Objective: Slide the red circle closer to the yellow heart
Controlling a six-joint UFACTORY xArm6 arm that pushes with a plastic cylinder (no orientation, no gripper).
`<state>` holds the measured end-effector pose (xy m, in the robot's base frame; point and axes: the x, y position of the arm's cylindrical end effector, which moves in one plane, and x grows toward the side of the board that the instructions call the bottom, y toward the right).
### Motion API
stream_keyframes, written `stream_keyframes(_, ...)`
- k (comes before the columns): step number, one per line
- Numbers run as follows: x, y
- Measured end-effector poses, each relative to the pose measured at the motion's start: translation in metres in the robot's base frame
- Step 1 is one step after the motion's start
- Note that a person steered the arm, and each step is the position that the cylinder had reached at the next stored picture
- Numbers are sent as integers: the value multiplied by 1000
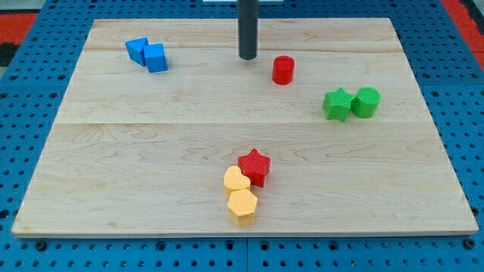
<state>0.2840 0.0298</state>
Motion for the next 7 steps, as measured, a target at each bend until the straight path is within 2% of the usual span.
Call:
stream_keyframes(1, -4, 61)
stream_keyframes(3, 40, 37)
stream_keyframes(5, 96, -38)
stream_keyframes(6, 102, -50)
stream_keyframes(7, 96, -29)
